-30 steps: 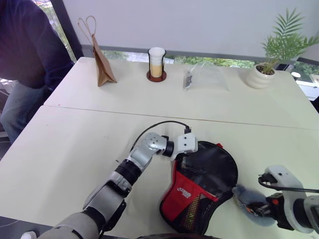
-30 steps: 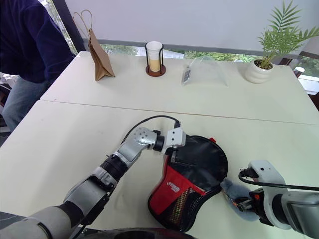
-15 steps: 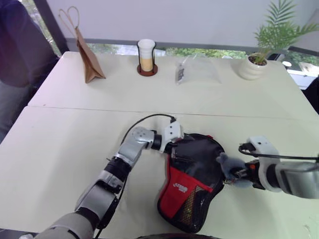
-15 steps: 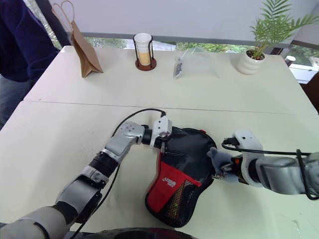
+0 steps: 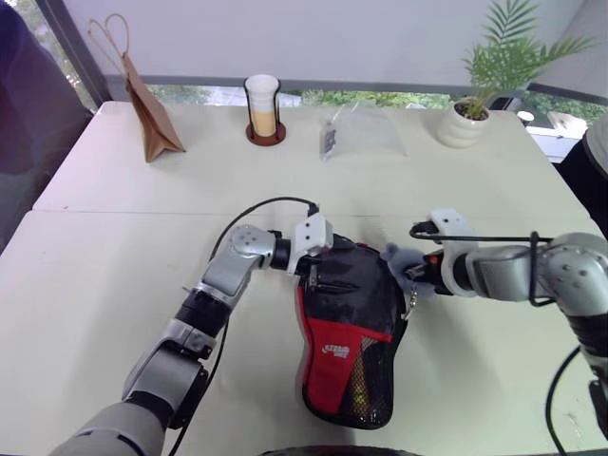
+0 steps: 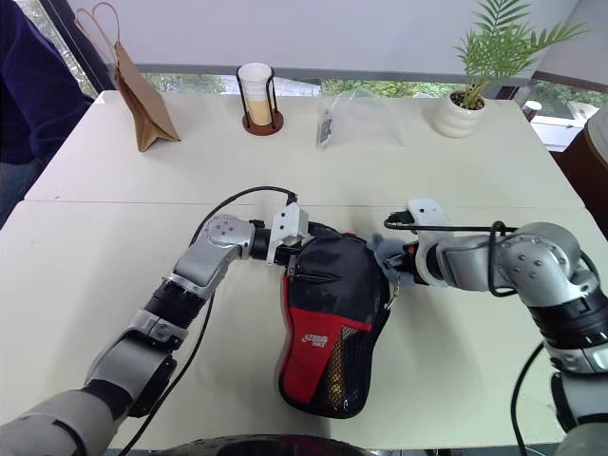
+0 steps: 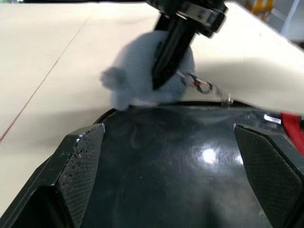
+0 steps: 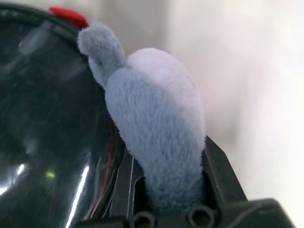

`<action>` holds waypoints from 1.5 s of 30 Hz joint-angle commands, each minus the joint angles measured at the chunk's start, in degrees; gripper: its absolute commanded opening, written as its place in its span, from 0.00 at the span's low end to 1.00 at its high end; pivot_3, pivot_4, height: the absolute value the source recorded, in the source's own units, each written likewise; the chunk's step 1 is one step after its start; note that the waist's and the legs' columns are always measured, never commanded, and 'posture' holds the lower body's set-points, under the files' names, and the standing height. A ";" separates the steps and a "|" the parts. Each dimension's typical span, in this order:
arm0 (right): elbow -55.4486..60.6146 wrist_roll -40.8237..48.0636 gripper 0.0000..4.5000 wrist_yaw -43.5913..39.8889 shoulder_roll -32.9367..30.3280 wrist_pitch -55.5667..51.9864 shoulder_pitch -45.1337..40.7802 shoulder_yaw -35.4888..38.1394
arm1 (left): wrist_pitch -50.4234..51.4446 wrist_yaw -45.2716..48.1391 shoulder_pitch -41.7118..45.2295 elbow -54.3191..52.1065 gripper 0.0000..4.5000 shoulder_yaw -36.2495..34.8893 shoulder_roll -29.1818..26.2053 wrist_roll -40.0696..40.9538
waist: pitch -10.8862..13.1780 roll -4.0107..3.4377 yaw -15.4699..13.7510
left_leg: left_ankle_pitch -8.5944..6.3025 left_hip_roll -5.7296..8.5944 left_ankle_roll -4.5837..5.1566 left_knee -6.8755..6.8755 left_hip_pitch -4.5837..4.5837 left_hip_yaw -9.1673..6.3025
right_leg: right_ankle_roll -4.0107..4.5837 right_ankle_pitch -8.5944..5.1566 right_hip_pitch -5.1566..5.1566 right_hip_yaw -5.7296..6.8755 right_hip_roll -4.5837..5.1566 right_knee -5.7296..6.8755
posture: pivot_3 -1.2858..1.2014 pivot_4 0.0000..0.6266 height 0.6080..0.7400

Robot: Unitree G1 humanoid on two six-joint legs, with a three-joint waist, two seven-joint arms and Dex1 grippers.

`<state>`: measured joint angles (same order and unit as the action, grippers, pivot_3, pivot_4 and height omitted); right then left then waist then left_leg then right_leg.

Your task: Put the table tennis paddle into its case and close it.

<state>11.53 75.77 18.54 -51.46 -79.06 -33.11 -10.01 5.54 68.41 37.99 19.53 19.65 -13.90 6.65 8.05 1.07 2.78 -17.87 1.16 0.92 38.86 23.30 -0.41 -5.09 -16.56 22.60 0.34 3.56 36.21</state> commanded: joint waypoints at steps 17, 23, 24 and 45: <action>14.30 -19.15 0.02 -14.73 4.30 -12.90 10.87 13.13 | -12.06 -3.47 3.33 16.65 1.00 8.65 7.56 -10.29 | -0.17 -0.31 -2.66 | 0.02 0.00 -0.06 -0.02 0.09 0.07 | -0.01 0.04 0.12 -0.01 0.04 0.02 | 0.52 0.24 1.00; 24.69 -7.95 0.02 -13.34 1.81 -13.44 26.54 25.47 | -15.79 -4.97 4.35 23.11 1.00 10.39 8.25 -13.00 | -0.25 -0.35 -4.58 | 0.01 0.02 -0.04 0.03 0.09 0.06 | -0.01 0.04 0.03 0.00 0.08 -0.02 | 0.52 0.24 1.00; 26.21 -5.47 0.02 -13.03 1.25 -13.44 29.16 27.37 | -16.11 -5.06 4.48 23.70 1.00 10.51 8.36 -13.11 | -0.26 -0.35 -4.63 | 0.00 0.02 -0.03 0.04 0.07 0.06 | -0.01 0.04 0.00 0.00 0.08 -0.03 | 0.52 0.24 1.00; 46.75 8.90 0.02 -19.37 -18.12 1.39 65.32 37.24 | -16.42 -6.03 4.57 26.74 1.00 11.11 10.19 -13.65 | -0.61 -0.27 -5.18 | -0.07 0.06 0.11 0.26 -0.01 0.04 | -0.09 0.08 -0.30 0.04 0.08 -0.18 | 0.52 0.24 1.00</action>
<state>55.91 85.88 1.84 -68.53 -77.44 30.97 28.46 -12.76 63.39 44.33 41.91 28.06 -2.58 -1.84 7.44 0.81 -2.40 -17.94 1.22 1.03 39.12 23.29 -0.37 -5.18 -16.48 22.29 0.38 3.65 36.02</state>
